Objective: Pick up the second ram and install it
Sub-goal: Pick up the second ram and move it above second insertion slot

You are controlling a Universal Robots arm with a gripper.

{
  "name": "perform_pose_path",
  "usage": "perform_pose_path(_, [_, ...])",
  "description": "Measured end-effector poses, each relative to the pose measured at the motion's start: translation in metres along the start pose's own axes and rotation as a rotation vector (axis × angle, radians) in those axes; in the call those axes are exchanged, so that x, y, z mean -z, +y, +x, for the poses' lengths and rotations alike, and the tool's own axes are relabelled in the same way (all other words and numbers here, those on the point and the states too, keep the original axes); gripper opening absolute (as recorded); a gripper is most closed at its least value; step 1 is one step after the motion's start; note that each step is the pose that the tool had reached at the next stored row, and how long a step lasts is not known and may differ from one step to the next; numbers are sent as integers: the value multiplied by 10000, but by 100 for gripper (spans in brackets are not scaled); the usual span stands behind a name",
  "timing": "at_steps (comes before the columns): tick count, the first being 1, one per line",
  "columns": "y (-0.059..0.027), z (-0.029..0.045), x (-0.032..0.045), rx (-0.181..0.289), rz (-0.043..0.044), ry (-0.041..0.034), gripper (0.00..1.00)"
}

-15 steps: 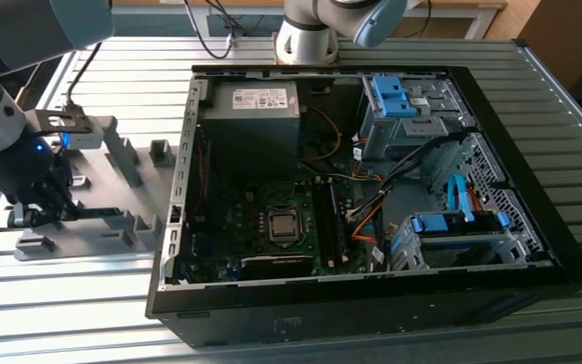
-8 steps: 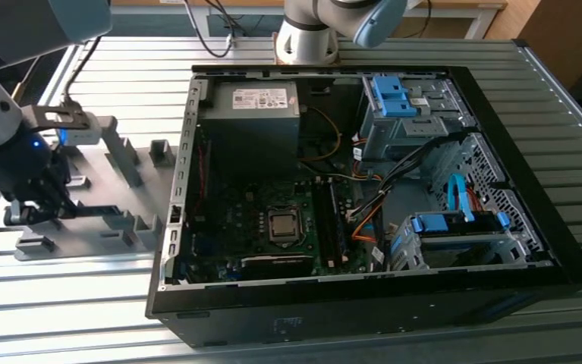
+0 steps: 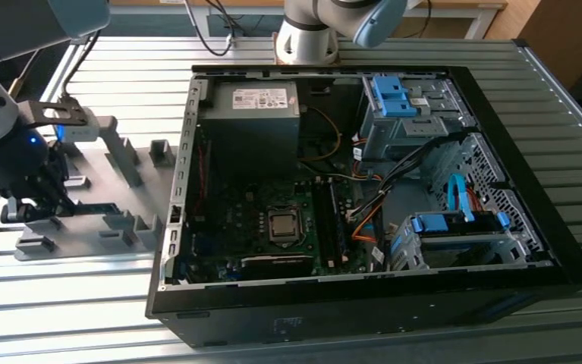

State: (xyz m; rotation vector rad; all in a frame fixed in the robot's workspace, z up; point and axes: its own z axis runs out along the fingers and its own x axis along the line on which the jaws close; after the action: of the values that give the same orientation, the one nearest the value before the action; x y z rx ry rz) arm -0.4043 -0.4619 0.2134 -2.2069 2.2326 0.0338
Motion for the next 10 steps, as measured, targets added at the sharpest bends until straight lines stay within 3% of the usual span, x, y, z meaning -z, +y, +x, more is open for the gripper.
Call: perform_pose_path(10, [1, 0, 26, -1, -4, 3, 14])
